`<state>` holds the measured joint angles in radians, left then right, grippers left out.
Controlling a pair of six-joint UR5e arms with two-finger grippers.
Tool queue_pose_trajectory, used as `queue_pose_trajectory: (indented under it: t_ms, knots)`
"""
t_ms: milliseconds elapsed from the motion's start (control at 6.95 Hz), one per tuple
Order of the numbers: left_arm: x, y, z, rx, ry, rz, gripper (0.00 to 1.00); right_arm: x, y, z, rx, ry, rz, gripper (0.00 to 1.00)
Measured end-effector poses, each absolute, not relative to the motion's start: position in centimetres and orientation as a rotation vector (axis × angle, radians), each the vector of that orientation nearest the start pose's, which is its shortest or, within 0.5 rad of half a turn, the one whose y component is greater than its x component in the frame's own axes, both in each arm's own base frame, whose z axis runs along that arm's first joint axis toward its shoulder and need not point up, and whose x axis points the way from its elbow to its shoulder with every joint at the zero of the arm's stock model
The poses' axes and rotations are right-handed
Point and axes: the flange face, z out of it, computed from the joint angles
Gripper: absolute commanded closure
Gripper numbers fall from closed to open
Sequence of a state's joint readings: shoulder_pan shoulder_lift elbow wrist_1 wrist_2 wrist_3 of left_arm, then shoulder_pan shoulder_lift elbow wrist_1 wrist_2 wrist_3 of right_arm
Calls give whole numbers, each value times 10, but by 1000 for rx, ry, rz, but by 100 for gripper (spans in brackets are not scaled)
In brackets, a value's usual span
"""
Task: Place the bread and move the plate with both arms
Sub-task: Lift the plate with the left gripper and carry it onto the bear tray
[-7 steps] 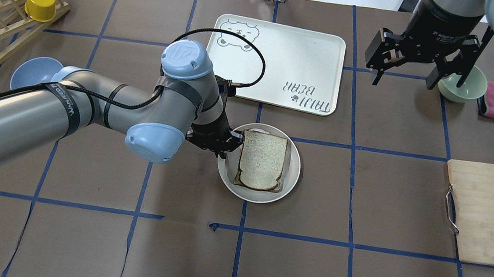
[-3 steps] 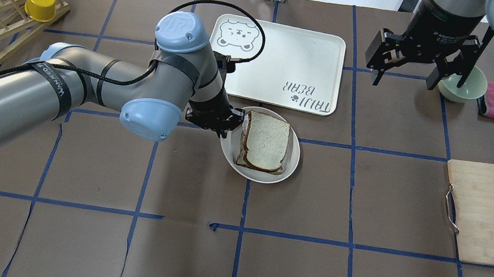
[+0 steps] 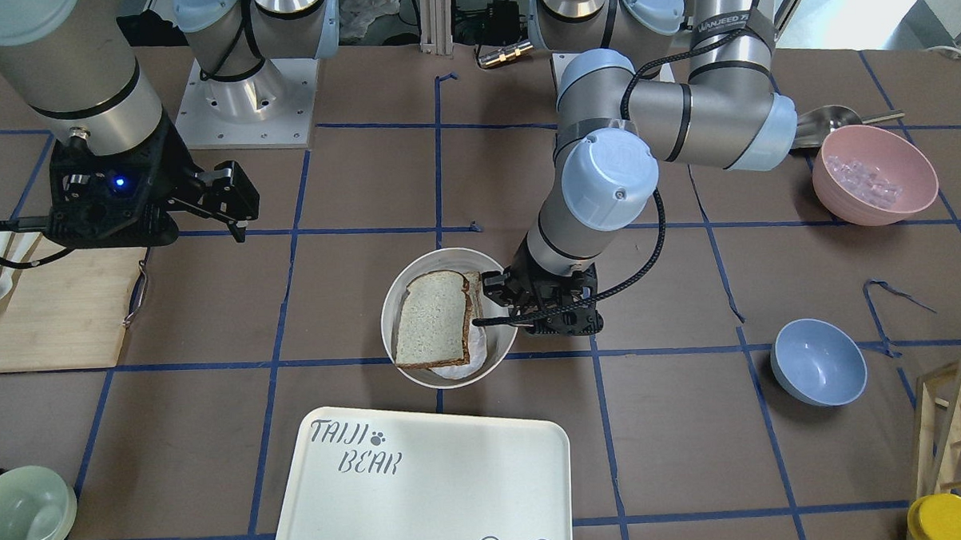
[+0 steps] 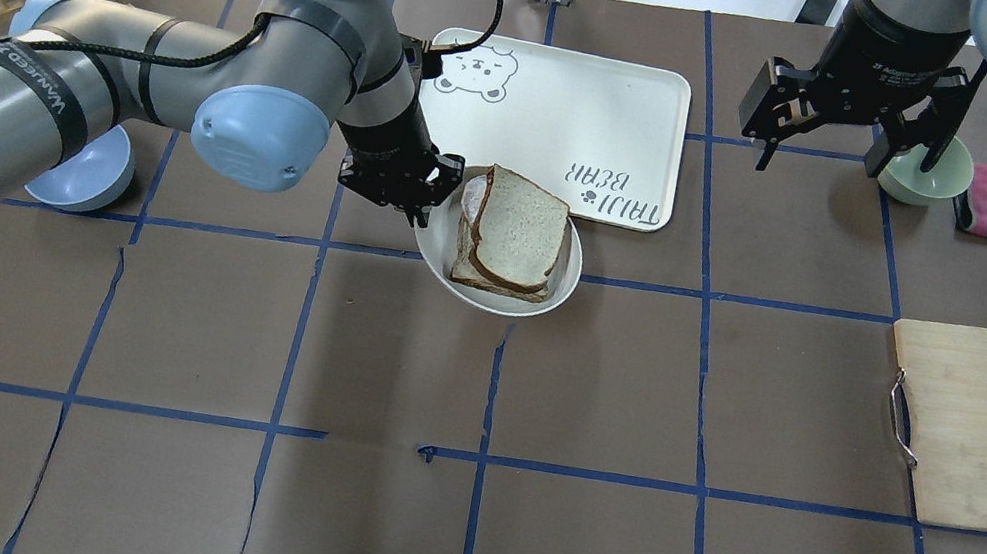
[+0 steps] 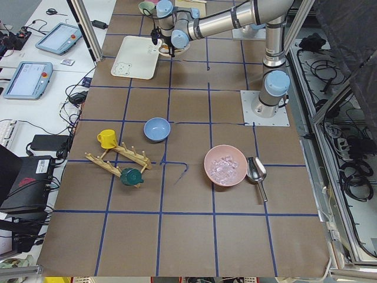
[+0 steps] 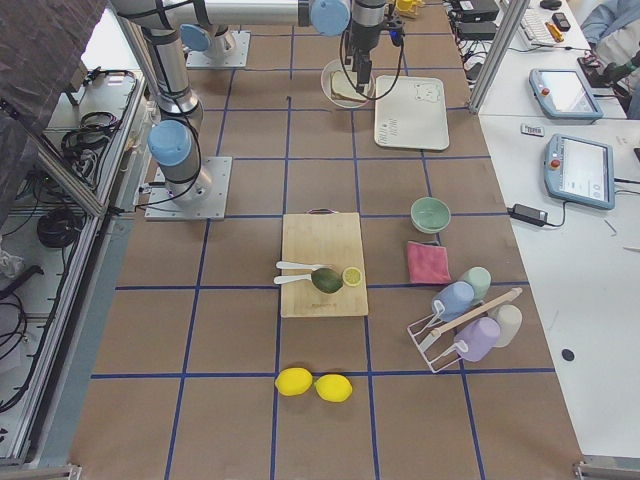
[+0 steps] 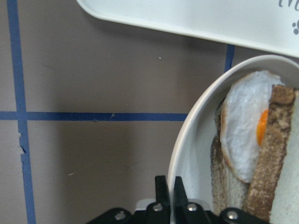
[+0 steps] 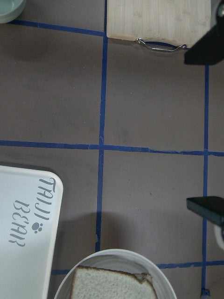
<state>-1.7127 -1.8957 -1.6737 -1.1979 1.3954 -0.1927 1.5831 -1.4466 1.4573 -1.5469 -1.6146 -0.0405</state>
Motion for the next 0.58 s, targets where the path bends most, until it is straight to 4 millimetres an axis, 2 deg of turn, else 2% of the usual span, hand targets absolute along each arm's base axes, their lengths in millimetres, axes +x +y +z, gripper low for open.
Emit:
queue_pose_trajectory:
  t_ms: [288,576]
  knots:
    - [-205,-603,309,-14,3317,104,100,136,-539,477,-85,3187,53,0]
    - [-205,-652,315,8,3353,83,100,136,-539,477,-84,3187,52,0]
